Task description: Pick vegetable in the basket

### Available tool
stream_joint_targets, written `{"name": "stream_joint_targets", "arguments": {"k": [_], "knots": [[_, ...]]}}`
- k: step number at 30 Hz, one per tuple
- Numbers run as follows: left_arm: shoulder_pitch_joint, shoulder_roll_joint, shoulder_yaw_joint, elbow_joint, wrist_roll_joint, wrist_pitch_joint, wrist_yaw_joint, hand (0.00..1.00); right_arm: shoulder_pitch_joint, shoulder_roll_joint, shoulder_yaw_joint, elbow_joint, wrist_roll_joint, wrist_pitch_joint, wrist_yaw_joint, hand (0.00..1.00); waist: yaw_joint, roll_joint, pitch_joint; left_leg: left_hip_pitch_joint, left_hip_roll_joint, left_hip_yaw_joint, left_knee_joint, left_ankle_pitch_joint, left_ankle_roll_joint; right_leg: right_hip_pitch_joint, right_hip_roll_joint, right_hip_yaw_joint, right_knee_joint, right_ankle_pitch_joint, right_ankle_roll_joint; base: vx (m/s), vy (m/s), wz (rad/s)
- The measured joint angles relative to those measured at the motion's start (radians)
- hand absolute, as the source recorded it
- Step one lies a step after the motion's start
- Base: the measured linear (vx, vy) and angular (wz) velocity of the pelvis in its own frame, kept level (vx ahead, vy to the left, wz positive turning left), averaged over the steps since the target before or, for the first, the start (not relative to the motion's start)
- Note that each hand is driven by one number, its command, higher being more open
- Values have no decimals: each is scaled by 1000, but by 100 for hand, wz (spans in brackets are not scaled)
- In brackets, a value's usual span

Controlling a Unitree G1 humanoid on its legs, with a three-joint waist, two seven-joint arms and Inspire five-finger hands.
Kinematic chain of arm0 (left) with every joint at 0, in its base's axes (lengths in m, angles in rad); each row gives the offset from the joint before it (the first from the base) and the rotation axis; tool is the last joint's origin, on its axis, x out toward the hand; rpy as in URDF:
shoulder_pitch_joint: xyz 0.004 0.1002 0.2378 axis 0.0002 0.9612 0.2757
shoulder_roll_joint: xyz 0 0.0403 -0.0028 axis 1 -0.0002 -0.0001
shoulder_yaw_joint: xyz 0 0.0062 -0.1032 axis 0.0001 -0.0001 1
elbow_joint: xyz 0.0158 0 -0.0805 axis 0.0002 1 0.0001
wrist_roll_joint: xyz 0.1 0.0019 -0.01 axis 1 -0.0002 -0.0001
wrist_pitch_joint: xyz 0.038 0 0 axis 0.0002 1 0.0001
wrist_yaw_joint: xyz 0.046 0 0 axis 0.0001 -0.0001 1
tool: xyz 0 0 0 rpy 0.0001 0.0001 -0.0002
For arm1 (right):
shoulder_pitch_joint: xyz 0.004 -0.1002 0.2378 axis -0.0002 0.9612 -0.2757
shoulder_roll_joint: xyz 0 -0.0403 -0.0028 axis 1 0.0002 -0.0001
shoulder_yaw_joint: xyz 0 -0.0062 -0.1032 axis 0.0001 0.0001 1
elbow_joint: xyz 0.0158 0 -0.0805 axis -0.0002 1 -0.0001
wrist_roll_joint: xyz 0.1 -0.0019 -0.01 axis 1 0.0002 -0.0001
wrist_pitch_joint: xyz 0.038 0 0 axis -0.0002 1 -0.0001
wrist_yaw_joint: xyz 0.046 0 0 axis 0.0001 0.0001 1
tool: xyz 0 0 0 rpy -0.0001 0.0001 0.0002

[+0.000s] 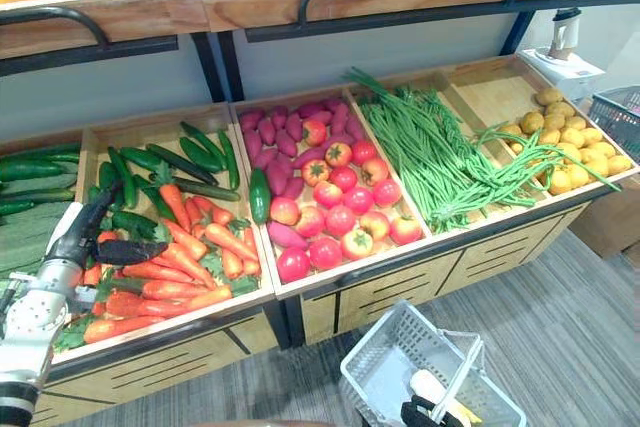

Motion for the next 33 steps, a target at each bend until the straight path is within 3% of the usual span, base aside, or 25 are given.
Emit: {"name": "stream_joint_targets", "arguments": {"k": [11, 20, 26, 33], "knots": [[-18, 7, -53, -21, 24, 0, -80, 100, 19, 2, 0, -16, 0, 0, 23, 0, 0, 0, 0, -7, 2, 19, 12, -1, -2, -14, 3, 11, 0, 24, -1, -41, -3, -4], [-18, 79, -102, -22, 81, -3, -136, 100, 46, 4, 11, -37, 1, 0, 37, 0, -3, -4, -1, -17, 4, 29, 12, 0, -5, -16, 7, 20, -26, 50, 1, -33, -8, -4], [-17, 143, -163, -33, 141, -25, -158, 100, 47, -1, 38, -39, 0, -6, 45, 0, -2, -14, -1, -15, 4, 44, 3, 1, -6, -20, 9, 27, -38, 55, 3, 28, -5, -6], [-17, 145, -214, -41, 235, -57, -160, 100, 48, -5, 45, -36, -1, -16, 54, 0, -3, -18, -3, -13, 2, 54, 0, 1, -6, -31, 10, 27, -38, 56, 2, 13, -2, -3]]}}
